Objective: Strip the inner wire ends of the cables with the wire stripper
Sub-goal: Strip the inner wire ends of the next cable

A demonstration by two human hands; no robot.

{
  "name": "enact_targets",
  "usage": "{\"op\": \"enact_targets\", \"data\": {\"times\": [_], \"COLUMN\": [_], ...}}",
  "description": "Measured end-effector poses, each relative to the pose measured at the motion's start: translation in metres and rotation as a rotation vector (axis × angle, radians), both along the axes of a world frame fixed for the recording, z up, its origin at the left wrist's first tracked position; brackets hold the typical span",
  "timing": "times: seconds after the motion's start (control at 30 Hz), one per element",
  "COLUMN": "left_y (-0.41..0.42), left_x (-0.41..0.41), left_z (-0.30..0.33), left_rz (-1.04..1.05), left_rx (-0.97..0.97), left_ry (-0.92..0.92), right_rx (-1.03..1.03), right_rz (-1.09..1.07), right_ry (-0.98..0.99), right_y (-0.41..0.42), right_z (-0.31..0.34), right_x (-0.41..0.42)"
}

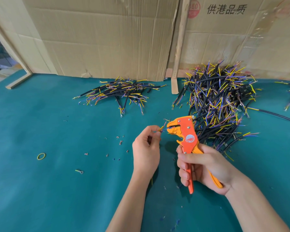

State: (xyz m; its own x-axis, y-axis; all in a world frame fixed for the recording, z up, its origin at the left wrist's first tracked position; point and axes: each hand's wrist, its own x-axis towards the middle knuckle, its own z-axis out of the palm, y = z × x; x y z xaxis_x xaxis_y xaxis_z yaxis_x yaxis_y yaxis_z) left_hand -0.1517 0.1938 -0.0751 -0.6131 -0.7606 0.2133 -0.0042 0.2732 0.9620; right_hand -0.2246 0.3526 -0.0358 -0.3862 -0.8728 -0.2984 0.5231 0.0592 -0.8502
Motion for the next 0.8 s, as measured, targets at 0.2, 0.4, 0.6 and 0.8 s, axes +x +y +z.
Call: {"op": "enact_targets", "data": {"times": [0.2,0.4,0.6,0.8], "left_y": [0.0,0.0,0.0,0.0], "left_x": [0.0,0.0,0.0,0.001], "left_z": [0.0,0.0,0.0,0.0], "left_rz": [0.002,0.0,-0.005,-0.004], "left_rx": [-0.011,-0.014,-0.018,0.031], "left_ry": [-0.006,0.003,0.018,0.057], "right_rx": [-0.009,0.003,0.023,0.035], "right_rz": [0.023,0.027,-0.018,-0.126], "right_ry": [-0.001,0.006,0.022,0.07], "right_y": [0.002,0.001,-0.001,-0.012], "right_z": [-0.002,-0.002,-0.001,-0.004], "right_x": [-0.003,-0.002,0.001,0.01]}}
